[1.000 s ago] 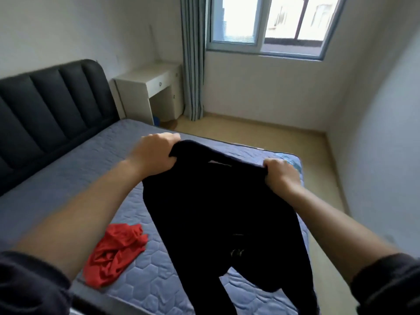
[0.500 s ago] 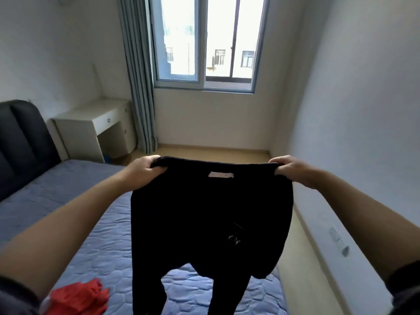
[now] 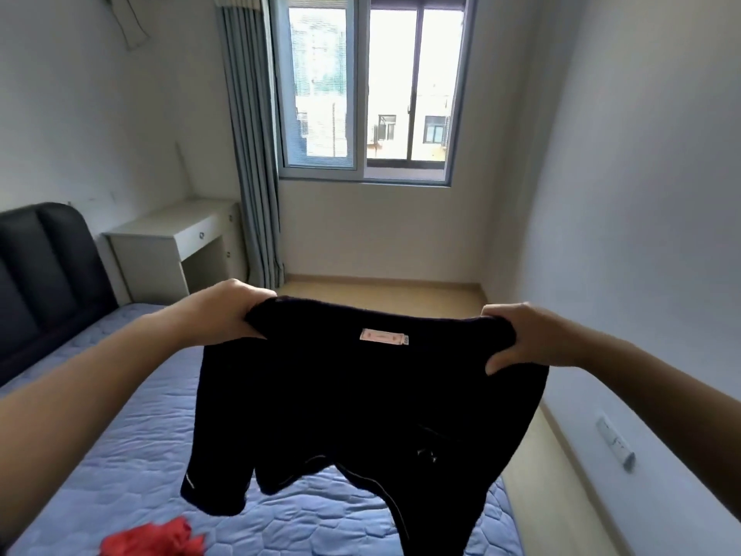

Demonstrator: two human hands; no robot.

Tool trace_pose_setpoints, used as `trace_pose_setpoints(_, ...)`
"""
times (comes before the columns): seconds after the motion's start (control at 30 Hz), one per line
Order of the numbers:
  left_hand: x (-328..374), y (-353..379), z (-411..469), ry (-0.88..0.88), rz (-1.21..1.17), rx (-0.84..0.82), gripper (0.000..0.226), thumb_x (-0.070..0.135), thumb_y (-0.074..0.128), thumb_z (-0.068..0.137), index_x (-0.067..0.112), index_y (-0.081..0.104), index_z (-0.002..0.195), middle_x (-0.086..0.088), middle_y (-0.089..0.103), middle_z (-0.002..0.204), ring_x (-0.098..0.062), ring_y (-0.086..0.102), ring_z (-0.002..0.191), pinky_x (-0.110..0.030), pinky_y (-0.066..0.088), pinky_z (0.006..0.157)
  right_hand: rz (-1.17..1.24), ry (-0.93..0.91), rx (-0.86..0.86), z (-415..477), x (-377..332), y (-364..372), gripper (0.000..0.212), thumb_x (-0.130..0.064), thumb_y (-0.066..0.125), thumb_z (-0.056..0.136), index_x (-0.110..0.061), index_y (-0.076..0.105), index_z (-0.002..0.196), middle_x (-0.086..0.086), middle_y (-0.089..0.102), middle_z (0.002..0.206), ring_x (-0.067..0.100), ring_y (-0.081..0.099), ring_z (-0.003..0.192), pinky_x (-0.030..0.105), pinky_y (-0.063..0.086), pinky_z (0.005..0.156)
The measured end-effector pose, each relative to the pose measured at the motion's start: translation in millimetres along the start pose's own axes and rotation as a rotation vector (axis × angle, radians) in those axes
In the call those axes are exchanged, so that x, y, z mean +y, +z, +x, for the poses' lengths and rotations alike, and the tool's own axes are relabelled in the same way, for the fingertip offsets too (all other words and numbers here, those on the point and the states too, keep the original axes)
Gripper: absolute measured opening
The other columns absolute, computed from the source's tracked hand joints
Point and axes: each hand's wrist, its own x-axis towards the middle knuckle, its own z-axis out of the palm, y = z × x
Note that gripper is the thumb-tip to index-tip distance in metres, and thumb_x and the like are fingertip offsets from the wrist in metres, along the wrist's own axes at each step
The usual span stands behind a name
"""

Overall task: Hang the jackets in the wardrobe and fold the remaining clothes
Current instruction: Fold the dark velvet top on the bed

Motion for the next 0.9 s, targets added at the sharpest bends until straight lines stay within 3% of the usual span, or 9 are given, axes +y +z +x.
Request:
trace_pose_setpoints(0.1, -3, -4, -6, -0.023, -0.012, 0.077, 0.035, 0.017, 0.077, 0.071, 0.032, 0.045, 0.07, 0.007, 0.055, 0.06, -0.006, 0.05, 0.056, -0.017, 0.04, 0.054, -0.136, -0.037, 0.01, 0, 4, 1, 0.033, -0.017, 0.084, 0.067, -0.02, 0.053, 0.075, -0.014, 0.053, 0.062, 0.0, 0.048, 0.058, 0.012, 0.037, 0.055)
trace_pose_setpoints(0.2, -7, -8, -11, -0.095, -0.01, 0.12, 0.031, 0.022, 0.075, 0.079, 0.036, 0.047, 0.075, 0.006, 0.059, 0.062, -0.006, 0.053, 0.057, -0.02, 0.042, 0.057, -0.155, -0.092, 0.217, 3, 4, -2, 0.035, -0.008, 0.083, 0.068, -0.015, 0.049, 0.064, -0.011, 0.044, 0.06, 0.007, 0.043, 0.057, 0.011, 0.035, 0.058)
trace_pose_setpoints(0.3, -11, -10, -14, -0.142, -0.031, 0.221, 0.027, 0.016, 0.068, 0.086, 0.034, 0.055, 0.07, 0.008, 0.057, 0.061, -0.004, 0.054, 0.061, -0.018, 0.038, 0.057, 0.007, 0.011, 0.425, 7, 5, -4, 0.026, -0.002, 0.075, 0.075, -0.02, 0.058, 0.067, -0.005, 0.055, 0.069, 0.014, 0.053, 0.065, 0.014, 0.036, 0.064)
trace_pose_setpoints(0.4, -17, 2, -8, -0.339, -0.233, 0.334, 0.014, 0.009, 0.062, 0.088, 0.02, 0.068, 0.08, 0.0, 0.063, 0.07, -0.015, 0.057, 0.068, -0.025, 0.039, 0.064, 0.251, 0.167, 0.455, 12, 7, 3, 0.013, -0.009, 0.065, 0.086, -0.017, 0.063, 0.076, -0.003, 0.059, 0.068, 0.011, 0.054, 0.064, 0.021, 0.039, 0.062)
trace_pose_setpoints(0.5, -22, 26, -4, -0.501, -0.48, 0.281, 0.018, 0.01, 0.055, 0.094, 0.017, 0.064, 0.081, -0.005, 0.06, 0.068, -0.019, 0.051, 0.065, -0.03, 0.037, 0.06, 0.372, 0.238, 0.413, 14, 7, 20, 0.014, -0.013, 0.058, 0.092, -0.018, 0.058, 0.079, -0.007, 0.052, 0.059, 0.0, 0.047, 0.052, 0.017, 0.036, 0.053)
trace_pose_setpoints(0.6, -34, 48, -14, -0.42, -0.422, 0.141, 0.019, 0.016, 0.053, 0.096, 0.025, 0.062, 0.082, 0.002, 0.065, 0.076, -0.015, 0.058, 0.072, -0.029, 0.042, 0.068, 0.324, 0.283, 0.347, 1, 19, 37, 0.014, -0.019, 0.058, 0.092, -0.02, 0.057, 0.078, -0.011, 0.05, 0.052, -0.001, 0.046, 0.046, 0.014, 0.035, 0.049)
trace_pose_setpoints(0.77, -42, 77, -42, -0.321, -0.475, -0.198, 0.021, 0.034, 0.053, 0.094, 0.029, 0.067, 0.08, 0.012, 0.068, 0.075, -0.002, 0.061, 0.069, -0.023, 0.044, 0.065, 0.286, 0.399, 0.017, -35, 38, 73, 0.014, -0.025, 0.064, 0.091, -0.016, 0.061, 0.08, -0.01, 0.052, 0.06, -0.001, 0.046, 0.053, 0.013, 0.035, 0.052)
trace_pose_setpoints(0.9, -40, 95, -62, -0.369, -0.526, -0.416, 0.025, 0.035, 0.055, 0.091, 0.023, 0.068, 0.074, 0.011, 0.064, 0.065, 0.002, 0.056, 0.061, -0.017, 0.043, 0.058, 0.492, 0.459, -0.254, -61, 35, 91, 0.012, -0.026, 0.064, 0.091, -0.015, 0.068, 0.087, -0.01, 0.064, 0.073, 0.0, 0.06, 0.068, 0.014, 0.045, 0.062)
